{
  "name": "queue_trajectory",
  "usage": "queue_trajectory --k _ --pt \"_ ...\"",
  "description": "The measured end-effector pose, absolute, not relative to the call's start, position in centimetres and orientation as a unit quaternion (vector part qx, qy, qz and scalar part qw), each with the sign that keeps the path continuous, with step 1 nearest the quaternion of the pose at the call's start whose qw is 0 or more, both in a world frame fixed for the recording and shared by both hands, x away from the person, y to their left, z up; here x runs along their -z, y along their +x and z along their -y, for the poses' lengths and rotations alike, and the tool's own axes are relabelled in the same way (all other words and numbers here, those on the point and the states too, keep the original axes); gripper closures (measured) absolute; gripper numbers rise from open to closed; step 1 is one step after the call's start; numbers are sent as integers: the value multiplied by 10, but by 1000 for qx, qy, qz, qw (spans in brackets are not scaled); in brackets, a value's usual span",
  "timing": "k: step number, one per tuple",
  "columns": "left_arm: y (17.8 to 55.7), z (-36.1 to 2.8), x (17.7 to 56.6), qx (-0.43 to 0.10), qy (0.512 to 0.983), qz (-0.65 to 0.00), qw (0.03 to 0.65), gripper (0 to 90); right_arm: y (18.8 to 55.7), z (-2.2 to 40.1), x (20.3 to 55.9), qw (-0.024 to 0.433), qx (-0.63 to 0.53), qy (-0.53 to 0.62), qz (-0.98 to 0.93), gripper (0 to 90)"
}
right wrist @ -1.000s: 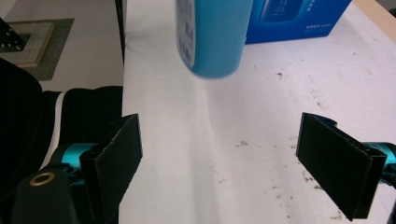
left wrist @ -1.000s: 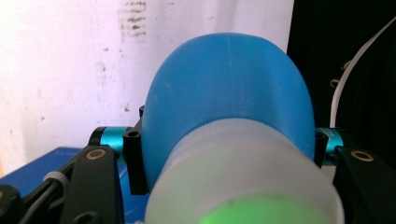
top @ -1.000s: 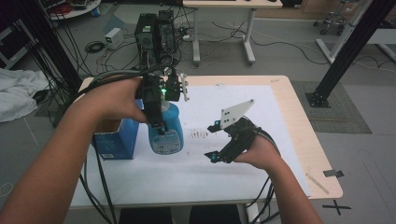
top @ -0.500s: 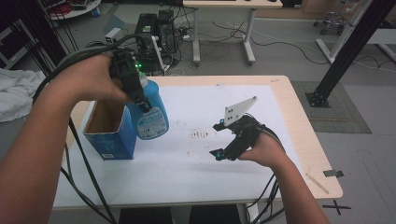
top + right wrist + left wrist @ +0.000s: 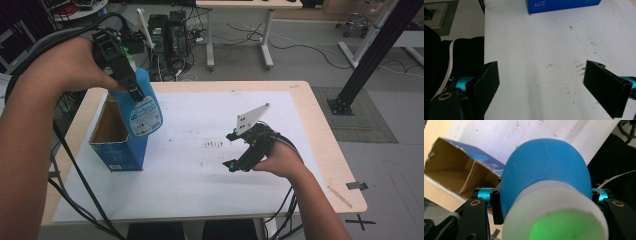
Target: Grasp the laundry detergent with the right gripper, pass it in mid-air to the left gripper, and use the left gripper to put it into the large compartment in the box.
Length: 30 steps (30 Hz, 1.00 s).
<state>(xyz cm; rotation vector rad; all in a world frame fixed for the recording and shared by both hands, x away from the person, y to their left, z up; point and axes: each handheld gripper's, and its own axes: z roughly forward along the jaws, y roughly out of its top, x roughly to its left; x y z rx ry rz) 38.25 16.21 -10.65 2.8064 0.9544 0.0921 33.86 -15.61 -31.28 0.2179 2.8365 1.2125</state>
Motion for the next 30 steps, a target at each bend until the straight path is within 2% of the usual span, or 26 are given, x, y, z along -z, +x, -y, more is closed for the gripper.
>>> queue_trajectory --k 6,19,30 --pt "386 -179 103 -34 925 -365 98 383 339 154 314 23 -391 69 -917 127" --pt "401 -222 111 -55 892 -443 71 383 341 151 316 20 -386 69 -920 127" --pt "410 -236 127 -56 879 -470 57 382 343 151 318 18 -381 74 -921 127"
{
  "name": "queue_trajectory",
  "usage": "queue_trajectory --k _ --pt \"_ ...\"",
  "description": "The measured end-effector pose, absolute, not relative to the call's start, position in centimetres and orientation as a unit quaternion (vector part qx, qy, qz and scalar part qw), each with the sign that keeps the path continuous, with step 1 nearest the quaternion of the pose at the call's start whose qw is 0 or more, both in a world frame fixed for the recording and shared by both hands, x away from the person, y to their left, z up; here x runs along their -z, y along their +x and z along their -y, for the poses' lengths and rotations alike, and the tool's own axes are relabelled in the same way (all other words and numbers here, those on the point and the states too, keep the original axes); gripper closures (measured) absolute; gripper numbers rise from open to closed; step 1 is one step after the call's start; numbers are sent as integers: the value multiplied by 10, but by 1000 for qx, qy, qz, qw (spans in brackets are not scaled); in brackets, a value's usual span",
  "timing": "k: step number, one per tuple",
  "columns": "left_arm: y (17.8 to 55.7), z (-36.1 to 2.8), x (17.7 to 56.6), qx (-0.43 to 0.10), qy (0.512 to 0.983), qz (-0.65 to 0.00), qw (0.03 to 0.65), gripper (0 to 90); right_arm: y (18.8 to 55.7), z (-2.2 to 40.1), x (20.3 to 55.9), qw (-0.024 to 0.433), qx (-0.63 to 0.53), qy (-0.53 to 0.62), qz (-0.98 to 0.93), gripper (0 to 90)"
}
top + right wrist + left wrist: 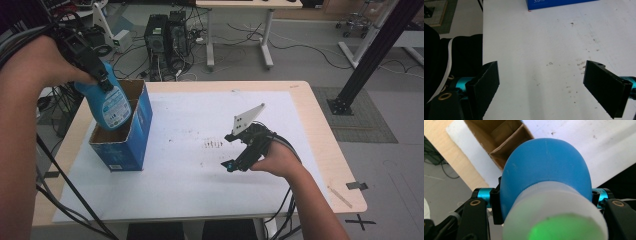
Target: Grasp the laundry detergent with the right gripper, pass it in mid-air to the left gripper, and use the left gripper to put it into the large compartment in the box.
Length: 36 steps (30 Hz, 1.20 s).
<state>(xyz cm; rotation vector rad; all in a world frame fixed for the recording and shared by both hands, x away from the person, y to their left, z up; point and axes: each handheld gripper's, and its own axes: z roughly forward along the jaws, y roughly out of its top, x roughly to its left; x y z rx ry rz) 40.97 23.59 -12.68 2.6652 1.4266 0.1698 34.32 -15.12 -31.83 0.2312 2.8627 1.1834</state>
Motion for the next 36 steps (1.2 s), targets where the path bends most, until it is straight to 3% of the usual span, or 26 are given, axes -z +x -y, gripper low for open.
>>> queue_trajectory --k 22,36 --pt "429 -249 241 -14 883 -467 34 383 345 146 327 10 -378 76 -922 127" --pt "435 -244 285 -5 897 -441 24 383 344 146 329 7 -380 78 -922 127"
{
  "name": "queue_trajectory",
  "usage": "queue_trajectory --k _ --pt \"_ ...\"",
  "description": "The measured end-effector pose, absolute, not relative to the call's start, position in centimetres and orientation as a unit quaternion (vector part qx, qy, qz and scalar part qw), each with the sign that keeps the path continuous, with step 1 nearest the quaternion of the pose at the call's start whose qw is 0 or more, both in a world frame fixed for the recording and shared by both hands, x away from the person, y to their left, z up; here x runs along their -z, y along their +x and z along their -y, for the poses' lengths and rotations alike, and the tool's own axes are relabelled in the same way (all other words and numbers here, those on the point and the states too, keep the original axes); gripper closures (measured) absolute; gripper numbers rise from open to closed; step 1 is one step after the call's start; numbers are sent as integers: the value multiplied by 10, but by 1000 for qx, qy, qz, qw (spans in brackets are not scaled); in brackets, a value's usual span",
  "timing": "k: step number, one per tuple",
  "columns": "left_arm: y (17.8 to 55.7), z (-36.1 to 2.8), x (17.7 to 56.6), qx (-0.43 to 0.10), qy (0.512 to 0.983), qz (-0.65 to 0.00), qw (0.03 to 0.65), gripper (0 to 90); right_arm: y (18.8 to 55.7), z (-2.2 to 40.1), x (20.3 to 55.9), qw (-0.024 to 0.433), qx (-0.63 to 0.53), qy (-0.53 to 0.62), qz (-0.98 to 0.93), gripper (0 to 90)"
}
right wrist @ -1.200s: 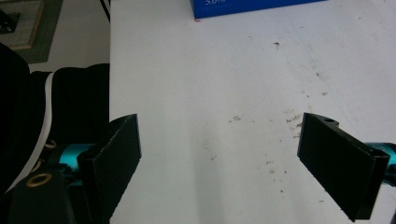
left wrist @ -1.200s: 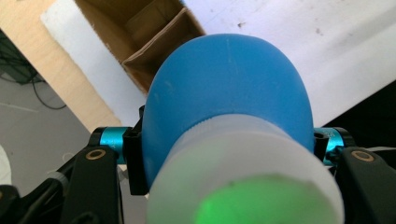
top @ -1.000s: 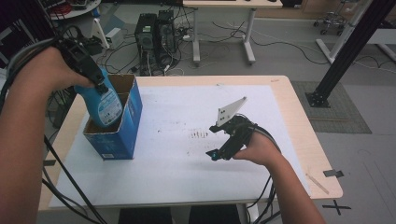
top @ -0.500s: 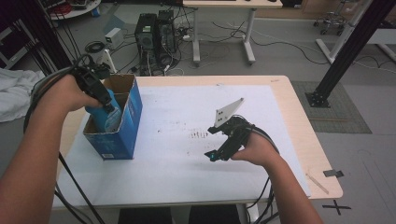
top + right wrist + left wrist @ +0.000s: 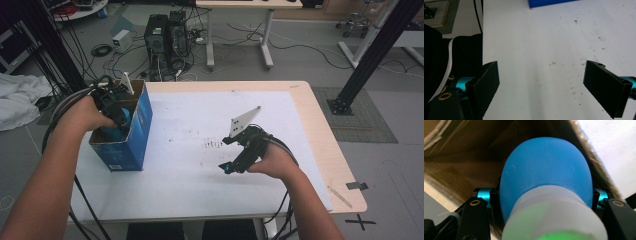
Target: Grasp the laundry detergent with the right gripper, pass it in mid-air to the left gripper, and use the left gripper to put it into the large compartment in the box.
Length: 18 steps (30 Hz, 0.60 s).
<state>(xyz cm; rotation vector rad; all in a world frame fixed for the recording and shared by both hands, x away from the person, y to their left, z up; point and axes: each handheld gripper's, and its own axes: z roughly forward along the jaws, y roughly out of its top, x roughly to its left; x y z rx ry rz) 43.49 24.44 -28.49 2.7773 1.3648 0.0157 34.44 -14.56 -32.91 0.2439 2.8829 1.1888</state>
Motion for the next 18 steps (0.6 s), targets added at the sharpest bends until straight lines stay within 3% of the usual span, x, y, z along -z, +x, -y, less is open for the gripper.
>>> queue_trajectory --k 18 --pt "436 -248 296 -6 906 -422 28 378 347 145 334 3 -382 80 -921 127"
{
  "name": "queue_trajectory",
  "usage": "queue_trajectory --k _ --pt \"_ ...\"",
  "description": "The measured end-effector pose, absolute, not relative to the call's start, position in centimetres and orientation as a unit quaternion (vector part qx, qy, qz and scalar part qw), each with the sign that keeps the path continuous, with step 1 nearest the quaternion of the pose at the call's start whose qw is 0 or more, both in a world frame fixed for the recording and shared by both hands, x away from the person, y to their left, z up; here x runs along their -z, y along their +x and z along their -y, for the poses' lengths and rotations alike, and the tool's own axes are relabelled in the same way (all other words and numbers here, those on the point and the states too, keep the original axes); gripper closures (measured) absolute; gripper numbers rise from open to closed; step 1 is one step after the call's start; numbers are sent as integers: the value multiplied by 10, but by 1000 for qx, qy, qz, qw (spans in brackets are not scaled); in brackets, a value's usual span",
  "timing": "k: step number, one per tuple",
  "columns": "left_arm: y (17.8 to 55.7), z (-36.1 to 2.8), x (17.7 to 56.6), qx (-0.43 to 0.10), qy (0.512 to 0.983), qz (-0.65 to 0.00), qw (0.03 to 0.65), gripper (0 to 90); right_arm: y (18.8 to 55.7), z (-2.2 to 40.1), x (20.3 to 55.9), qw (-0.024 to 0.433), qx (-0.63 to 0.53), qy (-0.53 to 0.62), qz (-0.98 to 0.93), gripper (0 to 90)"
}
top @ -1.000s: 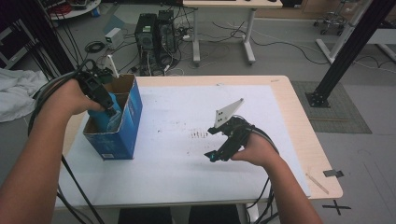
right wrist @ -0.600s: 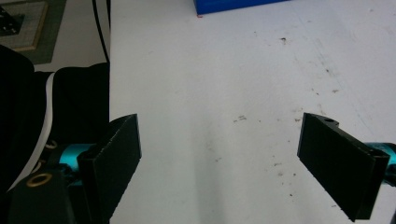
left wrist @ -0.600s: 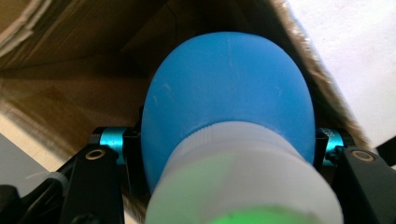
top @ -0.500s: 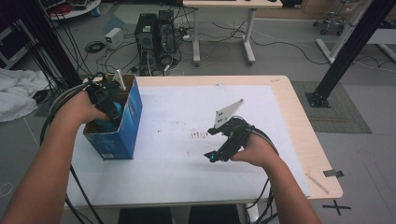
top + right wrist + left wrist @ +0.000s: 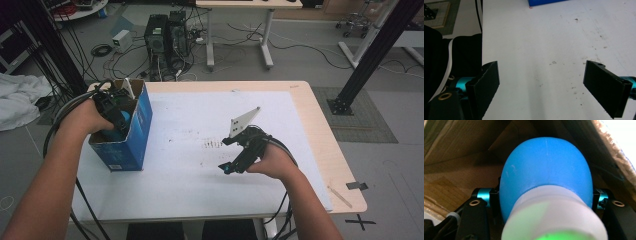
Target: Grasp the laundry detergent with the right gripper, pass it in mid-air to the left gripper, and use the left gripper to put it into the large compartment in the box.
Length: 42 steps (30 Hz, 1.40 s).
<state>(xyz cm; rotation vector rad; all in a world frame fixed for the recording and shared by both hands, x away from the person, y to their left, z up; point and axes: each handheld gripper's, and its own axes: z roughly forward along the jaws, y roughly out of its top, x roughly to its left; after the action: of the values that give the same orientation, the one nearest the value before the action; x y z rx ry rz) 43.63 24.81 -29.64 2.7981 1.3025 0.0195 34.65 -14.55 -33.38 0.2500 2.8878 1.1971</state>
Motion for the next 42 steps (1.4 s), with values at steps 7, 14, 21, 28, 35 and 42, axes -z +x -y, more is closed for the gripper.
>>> queue_trajectory --k 7,14,21,28,35,42 --pt "435 -247 292 -20 906 -422 27 324 346 146 333 3 -383 81 -920 127" --pt "436 -245 290 -16 907 -419 25 311 344 148 332 4 -385 82 -919 127" --pt "433 -247 283 -15 905 -424 31 288 345 149 332 4 -385 81 -919 127" --pt "429 -251 271 -19 904 -424 42 286 345 148 332 4 -387 80 -919 127" --pt "426 -252 262 -26 905 -422 41 274 344 149 331 6 -389 78 -918 127" --pt "421 -254 243 -37 906 -420 41 252 343 152 327 8 -388 80 -918 127"
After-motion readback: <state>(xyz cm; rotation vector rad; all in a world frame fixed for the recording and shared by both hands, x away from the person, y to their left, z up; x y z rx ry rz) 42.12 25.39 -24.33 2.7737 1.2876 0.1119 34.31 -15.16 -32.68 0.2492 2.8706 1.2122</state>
